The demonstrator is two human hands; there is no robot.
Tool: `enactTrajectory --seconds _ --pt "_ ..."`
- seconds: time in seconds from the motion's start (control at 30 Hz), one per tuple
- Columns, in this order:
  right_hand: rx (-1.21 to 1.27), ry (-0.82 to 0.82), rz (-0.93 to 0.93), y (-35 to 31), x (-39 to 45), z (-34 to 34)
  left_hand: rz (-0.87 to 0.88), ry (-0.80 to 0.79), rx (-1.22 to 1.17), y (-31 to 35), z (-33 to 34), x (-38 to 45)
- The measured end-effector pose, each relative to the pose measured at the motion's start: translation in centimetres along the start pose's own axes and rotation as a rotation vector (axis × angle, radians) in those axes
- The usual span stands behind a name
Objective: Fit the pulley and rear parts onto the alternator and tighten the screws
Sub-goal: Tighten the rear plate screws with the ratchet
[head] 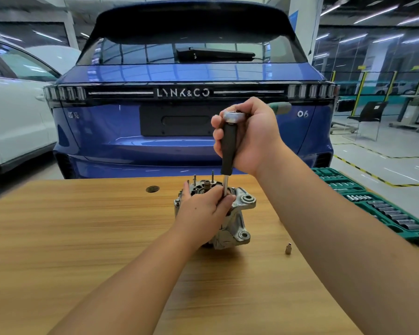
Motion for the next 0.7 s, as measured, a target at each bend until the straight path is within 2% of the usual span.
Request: enactTrajectory --seconds 0.07,0.13,0.27,0.4,0.5,0.63,0.7 --pt "0.036 0.006 -0.073 0.0 -0.1 -0.1 -0.036 -0.037 -0.014 0.2 -0.3 0.1" --pt "-0.032 0.063 -0.237 0.2 -0.3 -0.3 -0.047 -0.069 -0.039 0.3 -0.4 0.3" --pt "-0.427 0.24 -0.69 0.0 -1.1 -0.9 -0.034 -0.112 -0.038 0.3 -0.4 0.3" --pt "-0.937 0.196 -1.033 -0.3 -2.1 -0.8 -0.029 -0.113 -0.02 0.4 -0.5 0.1" --pt "-1.247 0.094 -0.98 -0.4 -2.5 -0.4 -0.034 -0.109 -0.025 0.2 -0.4 0.0" --pt "-1.358 -0.129 -0.885 -0.4 -3.2 0.6 -0.06 -0.098 -0.105 -0.2 -0.5 0.1" --pt "-1.42 -0.177 -0.867 -0.4 -3.1 1.4 -0.075 -0.119 -0.133 -0.5 -0.6 0.4"
Point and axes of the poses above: each hand's wrist, its own x-axis towards the middle knuckle, its own z-axis out of the palm, y = z × x, the point moved 2 cm from there along x, towards the middle knuckle, and after that the axes turned 14 degrees about y, right-handed, at the moved point
